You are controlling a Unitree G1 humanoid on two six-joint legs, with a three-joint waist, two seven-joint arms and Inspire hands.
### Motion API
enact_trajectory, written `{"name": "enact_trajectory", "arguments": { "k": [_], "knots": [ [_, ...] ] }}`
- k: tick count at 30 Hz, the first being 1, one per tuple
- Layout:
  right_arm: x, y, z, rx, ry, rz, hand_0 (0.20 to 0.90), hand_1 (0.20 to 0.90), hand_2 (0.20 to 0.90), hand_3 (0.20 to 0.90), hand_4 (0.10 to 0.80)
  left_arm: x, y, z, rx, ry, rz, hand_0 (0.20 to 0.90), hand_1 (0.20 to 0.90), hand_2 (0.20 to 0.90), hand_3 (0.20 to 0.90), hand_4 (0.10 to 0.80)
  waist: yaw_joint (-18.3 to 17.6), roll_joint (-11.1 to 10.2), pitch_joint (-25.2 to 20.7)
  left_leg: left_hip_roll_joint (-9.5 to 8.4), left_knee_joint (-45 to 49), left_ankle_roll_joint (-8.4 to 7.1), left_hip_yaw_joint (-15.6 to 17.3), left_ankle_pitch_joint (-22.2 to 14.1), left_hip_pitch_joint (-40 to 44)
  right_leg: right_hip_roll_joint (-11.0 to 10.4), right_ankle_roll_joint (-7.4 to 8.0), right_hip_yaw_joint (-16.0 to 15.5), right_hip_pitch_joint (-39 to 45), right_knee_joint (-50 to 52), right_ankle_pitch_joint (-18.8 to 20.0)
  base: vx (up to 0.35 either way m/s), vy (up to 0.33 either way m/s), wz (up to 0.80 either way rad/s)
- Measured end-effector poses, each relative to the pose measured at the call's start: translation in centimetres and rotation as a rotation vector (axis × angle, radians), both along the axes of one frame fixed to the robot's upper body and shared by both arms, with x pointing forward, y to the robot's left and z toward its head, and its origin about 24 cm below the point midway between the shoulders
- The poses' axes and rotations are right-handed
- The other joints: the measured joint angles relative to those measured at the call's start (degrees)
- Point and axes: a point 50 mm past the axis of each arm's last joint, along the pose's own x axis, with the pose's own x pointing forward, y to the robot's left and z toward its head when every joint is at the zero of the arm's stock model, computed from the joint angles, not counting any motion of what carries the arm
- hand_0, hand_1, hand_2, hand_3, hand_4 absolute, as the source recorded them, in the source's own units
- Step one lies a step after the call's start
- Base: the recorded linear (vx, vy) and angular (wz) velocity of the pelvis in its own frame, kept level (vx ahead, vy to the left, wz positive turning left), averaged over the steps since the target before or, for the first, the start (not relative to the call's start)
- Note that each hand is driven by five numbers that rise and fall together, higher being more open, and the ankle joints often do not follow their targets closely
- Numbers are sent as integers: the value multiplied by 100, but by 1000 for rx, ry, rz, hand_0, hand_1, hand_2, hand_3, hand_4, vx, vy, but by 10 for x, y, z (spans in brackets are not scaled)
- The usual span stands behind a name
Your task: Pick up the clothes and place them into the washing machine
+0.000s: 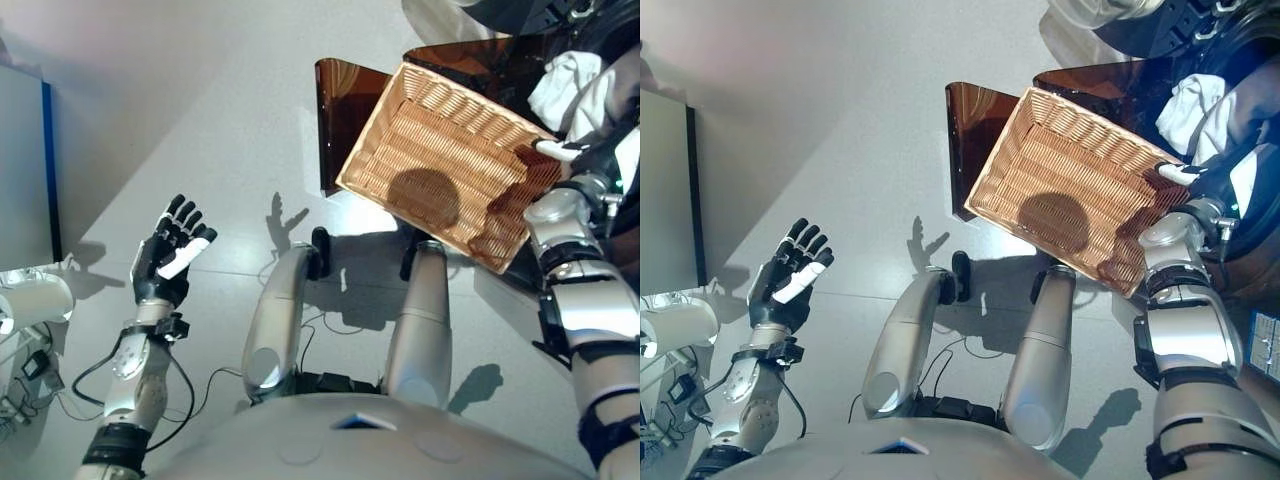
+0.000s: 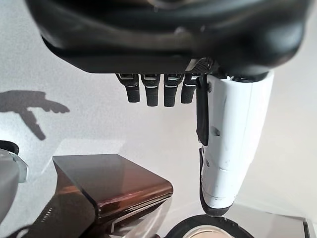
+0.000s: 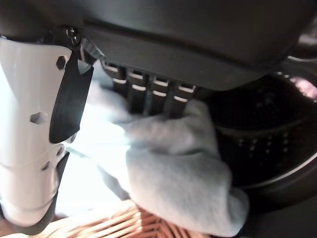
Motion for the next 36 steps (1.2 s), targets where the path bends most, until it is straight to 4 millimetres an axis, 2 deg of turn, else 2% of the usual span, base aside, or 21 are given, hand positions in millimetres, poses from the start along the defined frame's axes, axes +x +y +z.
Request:
{"name": "enact_trajectory", "arguments": {
  "k": [7, 14, 16, 18, 20, 21, 24, 28, 31, 32, 36],
  "knots": [
    [1, -8, 13, 4, -17, -21, 200, 200, 200, 200, 300, -1, 3, 1, 12, 4, -3, 900, 900, 900, 900, 800, 1, -10, 3, 13, 95, 1, -34, -10, -88, 16, 15, 9, -75, 52, -7, 0, 0, 0],
    [3, -6, 7, -23, 71, 21, 200, 200, 200, 200, 300, -3, 5, 1, 16, 8, -1, 900, 900, 900, 900, 800, 0, -21, 10, 13, 97, -6, -31, -20, -98, 23, 15, 10, -89, 61, -8, 0, 0, 0],
    [1, -10, 5, 17, 76, 1, 200, 200, 200, 200, 300, -2, 5, 4, 17, -2, -6, 900, 900, 900, 900, 800, 7, -27, 15, 12, 96, -8, -27, -21, -116, 21, 14, 11, -104, 58, -9, 0, 0, 0],
    [1, -12, 9, 142, -18, -43, 200, 200, 200, 200, 300, -1, 7, 7, 23, -13, 0, 900, 900, 900, 900, 800, 2, -38, 9, 9, 97, -6, -26, -22, -171, 20, 17, 19, -170, 53, -6, 0, 0, 0],
    [0, -16, 14, 327, -207, -93, 200, 200, 200, 200, 300, -2, 12, 8, 33, -14, 22, 900, 900, 900, 900, 800, -6, -44, 12, 8, 93, -4, -22, -23, -179, 25, 21, 34, -187, 53, -4, 7, 1, -3],
    [1, -16, 15, 366, -250, -105, 200, 200, 200, 200, 300, -1, 13, 9, 39, -15, 28, 900, 900, 900, 900, 800, -10, -43, 11, 8, 92, -3, -22, -27, -175, 26, 21, 38, -186, 49, -4, 0, 0, 0],
    [6, -13, 30, 575, -544, -107, 200, 200, 200, 200, 300, -1, 20, 13, 67, -13, 35, 900, 900, 900, 900, 800, -3, -39, 8, 4, 41, 0, -4, -26, -171, 25, 25, 47, -191, 13, 2, 0, 0, 0],
    [2, -21, 37, 806, -848, -180, 200, 200, 200, 200, 300, -2, 23, 15, 75, -11, 53, 900, 900, 900, 900, 800, 18, -17, -7, -20, -178, 51, 50, 61, -152, -4, 24, 70, -193, -181, 106, 0, 0, 0],
    [1, -23, 41, 935, -1015, -235, 200, 200, 200, 200, 300, -2, 23, 14, 69, -6, 52, 900, 900, 900, 900, 800, 17, 9, -23, -50, -454, 85, 186, 190, -44, -46, 43, 157, -184, -373, 211, 15, 17, -5],
    [0, -24, 43, 957, -1060, -246, 200, 200, 200, 200, 300, -1, 22, 14, 66, -7, 50, 900, 900, 900, 900, 800, -1, 49, -50, -115, -528, 96, 203, 221, -26, -74, 57, 166, -177, -406, 219, 0, 0, 0],
    [-4, -27, 43, 1010, -1161, -294, 200, 200, 200, 200, 300, 0, 17, 14, 46, -13, 38, 900, 900, 900, 900, 800, 18, 202, -61, -204, -755, 100, 231, 296, 159, -150, 113, 166, -42, -488, 246, 22, -3, 6]
  ]
}}
